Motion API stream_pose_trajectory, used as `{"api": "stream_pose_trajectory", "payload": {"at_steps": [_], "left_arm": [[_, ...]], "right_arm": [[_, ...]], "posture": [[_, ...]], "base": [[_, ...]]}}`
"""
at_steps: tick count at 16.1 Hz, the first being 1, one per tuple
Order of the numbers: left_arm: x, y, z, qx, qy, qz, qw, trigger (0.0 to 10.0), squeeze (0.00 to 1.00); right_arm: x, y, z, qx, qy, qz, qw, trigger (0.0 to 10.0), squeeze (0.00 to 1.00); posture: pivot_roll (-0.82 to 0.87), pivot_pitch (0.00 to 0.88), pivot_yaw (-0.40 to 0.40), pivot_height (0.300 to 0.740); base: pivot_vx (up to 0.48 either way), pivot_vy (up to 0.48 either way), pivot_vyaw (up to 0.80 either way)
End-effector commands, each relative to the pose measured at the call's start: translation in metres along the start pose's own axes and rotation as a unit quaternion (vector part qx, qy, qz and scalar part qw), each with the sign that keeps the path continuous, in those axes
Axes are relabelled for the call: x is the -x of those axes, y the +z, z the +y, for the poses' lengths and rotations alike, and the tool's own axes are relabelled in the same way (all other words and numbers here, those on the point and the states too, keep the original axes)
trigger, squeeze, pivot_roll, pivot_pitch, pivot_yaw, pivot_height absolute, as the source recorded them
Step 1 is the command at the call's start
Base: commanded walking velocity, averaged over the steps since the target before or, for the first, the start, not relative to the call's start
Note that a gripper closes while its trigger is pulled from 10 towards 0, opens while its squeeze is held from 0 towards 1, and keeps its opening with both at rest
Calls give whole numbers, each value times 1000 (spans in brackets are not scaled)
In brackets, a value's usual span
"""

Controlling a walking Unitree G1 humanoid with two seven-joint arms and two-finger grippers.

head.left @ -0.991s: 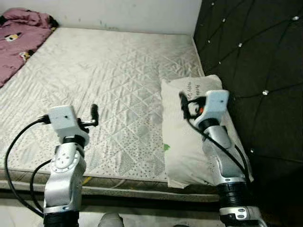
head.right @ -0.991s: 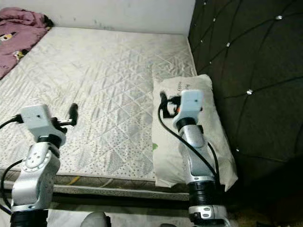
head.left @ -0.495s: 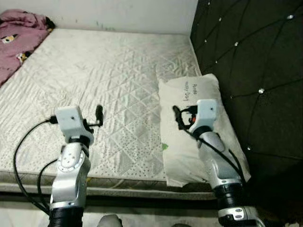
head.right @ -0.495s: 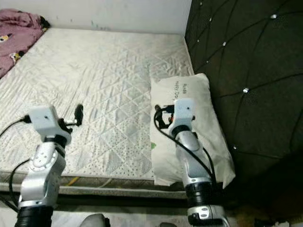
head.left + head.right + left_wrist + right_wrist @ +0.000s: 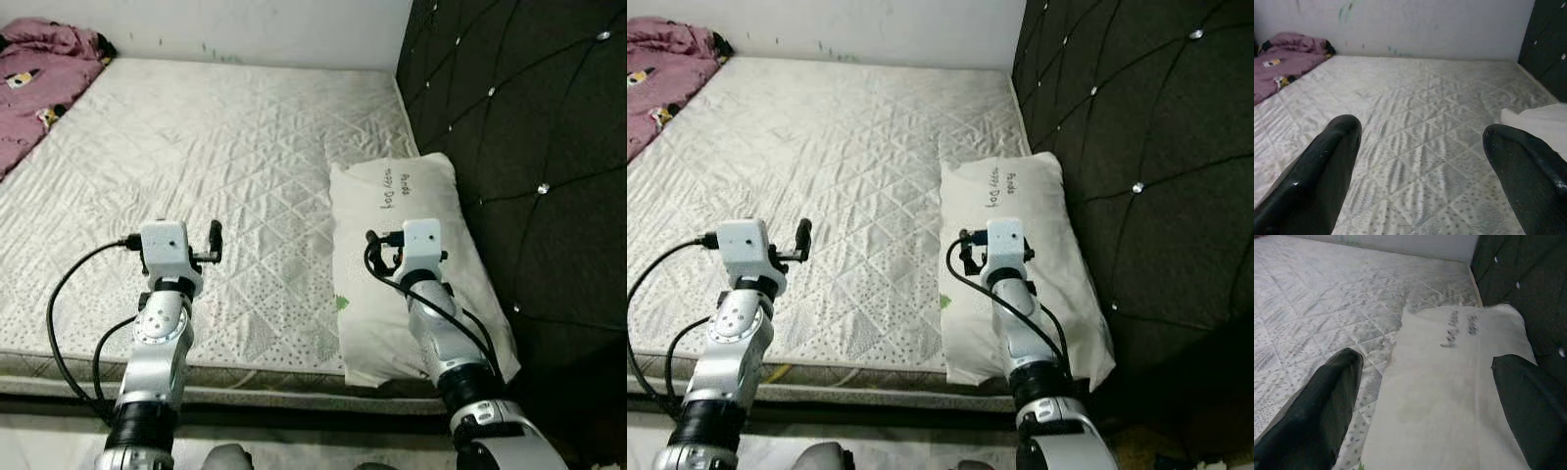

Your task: Clean up the room

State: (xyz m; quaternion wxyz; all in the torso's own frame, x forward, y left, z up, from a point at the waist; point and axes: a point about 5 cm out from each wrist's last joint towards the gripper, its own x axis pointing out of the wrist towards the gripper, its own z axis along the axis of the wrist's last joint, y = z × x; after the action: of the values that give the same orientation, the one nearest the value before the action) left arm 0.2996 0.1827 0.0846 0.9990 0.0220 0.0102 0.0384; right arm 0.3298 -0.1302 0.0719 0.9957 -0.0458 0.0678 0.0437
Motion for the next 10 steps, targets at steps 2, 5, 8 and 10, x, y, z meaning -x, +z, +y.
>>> {"api": "stream_pose_trajectory", "payload": {"at_steps": [2,5,8,10], "left_arm": [[3,-22,5,-20,11,31,999,10000,0],[12,-50,16,-24,21,85,996,10000,0],[16,-56,10,0,13,83,996,10000,0],[17,-50,4,3,-6,61,998,10000,0]], "right_arm": [[0,-5,9,7,17,1,1000,10000,0],[5,-23,4,-25,-9,21,999,10000,0],[9,-30,2,-18,-12,22,1000,10000,0],[12,-26,-2,-18,-10,2,1000,10000,0]], "posture": [[-55,0,14,740],[-74,0,41,740],[-65,0,12,740],[-52,0,-9,740]], "base": [[0,0,0],[0,0,0],[0,0,0],[0,0,0]]}}
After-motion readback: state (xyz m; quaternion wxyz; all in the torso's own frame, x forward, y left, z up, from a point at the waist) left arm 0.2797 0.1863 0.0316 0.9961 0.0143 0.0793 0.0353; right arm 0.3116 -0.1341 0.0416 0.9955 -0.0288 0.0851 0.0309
